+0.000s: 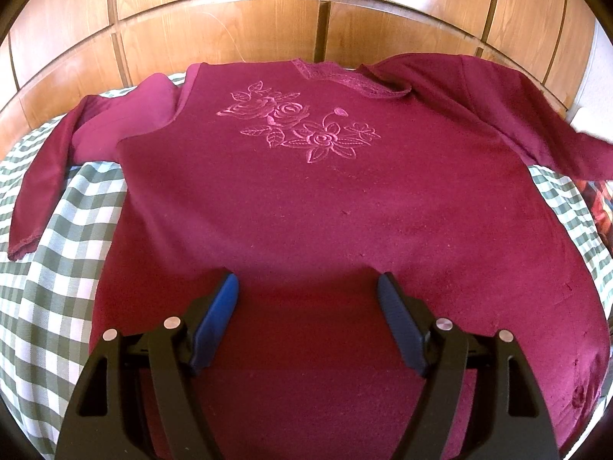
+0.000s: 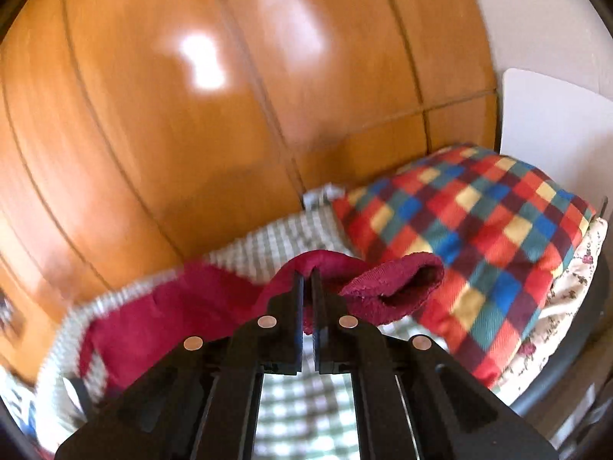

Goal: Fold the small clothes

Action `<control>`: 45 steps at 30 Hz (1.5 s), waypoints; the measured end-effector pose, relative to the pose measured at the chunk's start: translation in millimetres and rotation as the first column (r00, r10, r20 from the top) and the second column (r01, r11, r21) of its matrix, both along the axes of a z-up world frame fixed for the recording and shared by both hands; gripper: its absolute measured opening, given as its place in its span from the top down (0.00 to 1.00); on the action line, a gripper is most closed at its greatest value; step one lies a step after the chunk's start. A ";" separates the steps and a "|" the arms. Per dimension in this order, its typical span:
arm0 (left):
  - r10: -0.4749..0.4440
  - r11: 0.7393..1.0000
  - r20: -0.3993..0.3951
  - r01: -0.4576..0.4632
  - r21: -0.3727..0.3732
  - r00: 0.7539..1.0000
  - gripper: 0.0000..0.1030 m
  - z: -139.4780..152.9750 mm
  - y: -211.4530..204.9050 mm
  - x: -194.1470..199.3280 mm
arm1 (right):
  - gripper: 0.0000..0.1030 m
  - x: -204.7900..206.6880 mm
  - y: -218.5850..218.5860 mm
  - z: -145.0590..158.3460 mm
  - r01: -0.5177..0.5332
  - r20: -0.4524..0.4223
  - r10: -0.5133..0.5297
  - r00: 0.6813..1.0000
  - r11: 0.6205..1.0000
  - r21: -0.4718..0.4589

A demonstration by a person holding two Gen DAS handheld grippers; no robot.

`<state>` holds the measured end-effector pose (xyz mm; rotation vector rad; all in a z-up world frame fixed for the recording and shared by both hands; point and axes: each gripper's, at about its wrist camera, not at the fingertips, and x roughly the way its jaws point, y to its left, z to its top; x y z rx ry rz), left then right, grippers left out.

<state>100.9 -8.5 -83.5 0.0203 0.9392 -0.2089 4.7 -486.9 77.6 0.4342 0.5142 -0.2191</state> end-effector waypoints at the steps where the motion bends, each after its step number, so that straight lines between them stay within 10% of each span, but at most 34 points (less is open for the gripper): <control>1: 0.000 1.000 0.000 0.000 0.000 1.000 0.27 0.2 0.1 0.0 | 0.98 3.2 -11.1 5.3 0.030 0.022 -0.031 0.999 0.999 0.015; 6: 0.000 1.000 0.000 0.000 0.000 1.000 0.26 1.3 0.4 -0.1 | 0.98 39.1 -69.7 6.0 0.214 0.001 -0.215 0.977 0.974 0.079; 12: 0.001 1.000 0.002 -0.001 0.007 1.000 0.25 0.0 0.4 1.1 | 0.98 104.0 -149.0 -45.7 0.430 -0.233 -0.414 0.880 0.902 0.022; 18: 0.001 1.000 0.005 -0.002 0.017 1.000 0.24 -1.3 0.2 2.2 | 0.96 148.2 -175.7 -95.3 0.431 -0.365 -0.412 0.835 0.902 -0.030; 20: 0.002 1.000 0.007 -0.002 0.018 1.000 0.24 -1.5 -0.2 2.6 | 0.78 147.9 -176.4 -95.3 0.418 -0.363 -0.393 0.845 0.908 -0.012; 21: 0.002 1.000 0.007 -0.002 0.017 1.000 0.24 -1.4 -0.1 2.6 | 0.42 144.1 -176.4 -92.8 0.411 -0.354 -0.382 0.853 0.911 0.007; 22: 0.002 1.000 0.008 -0.002 0.016 1.000 0.24 -1.6 -0.1 2.5 | 0.31 136.2 -175.8 -87.5 0.412 -0.331 -0.381 0.864 0.911 0.027; 25: 0.003 1.000 0.011 -0.003 0.010 1.000 0.23 -2.0 0.4 2.9 | 0.21 109.1 -163.1 -65.1 0.450 -0.246 -0.436 0.865 0.893 -0.002; 34: 0.024 1.000 -0.021 -0.025 -0.007 0.999 0.22 6.8 3.5 1.9 | 0.20 146.7 17.6 -72.9 0.008 -0.234 -0.005 0.972 1.000 0.010; 40: 0.197 0.975 -0.002 -0.197 -0.108 0.980 0.22 34.0 71.4 -17.9 | 0.20 195.3 201.1 -127.1 -0.357 -0.339 0.313 0.887 0.931 -0.074; 45: 0.455 0.889 0.008 -0.453 -0.057 0.891 0.32 36.3 175.1 -33.3 | 0.20 207.9 293.4 -166.7 -0.491 -0.401 0.382 0.832 0.844 -0.215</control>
